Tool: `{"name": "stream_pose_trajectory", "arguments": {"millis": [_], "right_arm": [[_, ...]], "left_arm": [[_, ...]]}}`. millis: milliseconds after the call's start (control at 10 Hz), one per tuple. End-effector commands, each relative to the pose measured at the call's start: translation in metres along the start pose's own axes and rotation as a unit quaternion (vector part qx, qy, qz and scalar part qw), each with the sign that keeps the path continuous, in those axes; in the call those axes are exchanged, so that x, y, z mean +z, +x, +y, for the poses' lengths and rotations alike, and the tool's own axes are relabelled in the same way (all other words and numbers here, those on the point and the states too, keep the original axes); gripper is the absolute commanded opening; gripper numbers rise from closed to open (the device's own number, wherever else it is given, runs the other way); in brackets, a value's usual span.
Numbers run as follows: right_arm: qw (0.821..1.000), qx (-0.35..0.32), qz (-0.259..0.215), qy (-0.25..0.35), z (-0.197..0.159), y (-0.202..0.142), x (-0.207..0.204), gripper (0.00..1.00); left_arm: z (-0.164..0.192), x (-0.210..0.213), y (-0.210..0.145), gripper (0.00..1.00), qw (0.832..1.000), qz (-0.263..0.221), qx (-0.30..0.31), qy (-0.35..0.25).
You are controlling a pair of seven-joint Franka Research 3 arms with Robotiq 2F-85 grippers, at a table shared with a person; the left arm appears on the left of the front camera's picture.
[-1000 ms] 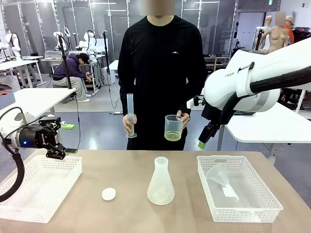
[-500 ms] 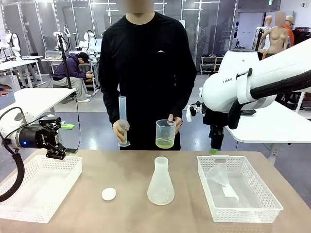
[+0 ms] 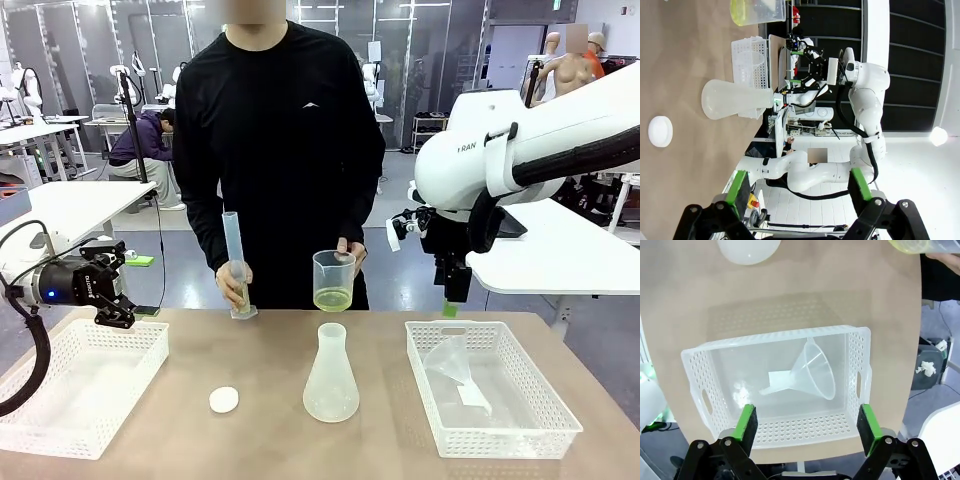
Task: Prepare the solutions needed for the experiment.
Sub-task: Pick up the Plastic Funnel and insert it into the Big flask.
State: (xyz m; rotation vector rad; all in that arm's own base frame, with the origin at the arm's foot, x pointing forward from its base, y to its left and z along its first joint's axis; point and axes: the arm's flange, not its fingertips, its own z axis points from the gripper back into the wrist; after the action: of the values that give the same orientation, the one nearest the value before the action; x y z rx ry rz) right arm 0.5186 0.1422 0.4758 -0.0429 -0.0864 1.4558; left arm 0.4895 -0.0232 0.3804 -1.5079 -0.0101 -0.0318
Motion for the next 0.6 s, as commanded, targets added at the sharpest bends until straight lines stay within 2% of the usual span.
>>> {"name": "stream_pose_trajectory", "arguments": {"millis": [0, 200, 300, 400, 500], "right_arm": [[1.0, 0.008, 0.008, -0.013, 0.003, -0.002, -0.002, 1.0], [1.0, 0.001, 0.002, -0.002, 0.0, 0.0, 0.0, 1.0], [0.997, 0.005, 0.042, 0.066, -0.022, 0.006, -0.014, 1.0], [0.992, 0.027, 0.039, 0.118, -0.035, 0.007, -0.025, 1.0], [0.988, 0.029, 0.04, 0.144, -0.041, 0.005, -0.032, 1.0]], "left_arm": [[-0.001, 0.0, 0.0, 1.0, 1.0, -0.001, 0.0, -0.002], [-0.001, 0.0, 0.0, 1.0, 1.0, -0.001, 0.0, -0.002], [-0.001, 0.0, 0.0, 1.0, 1.0, -0.001, 0.0, -0.002], [-0.001, 0.0, 0.0, 1.0, 1.0, -0.001, 0.0, -0.002], [-0.001, 0.0, 0.0, 1.0, 1.0, -0.001, 0.0, -0.002]]}}
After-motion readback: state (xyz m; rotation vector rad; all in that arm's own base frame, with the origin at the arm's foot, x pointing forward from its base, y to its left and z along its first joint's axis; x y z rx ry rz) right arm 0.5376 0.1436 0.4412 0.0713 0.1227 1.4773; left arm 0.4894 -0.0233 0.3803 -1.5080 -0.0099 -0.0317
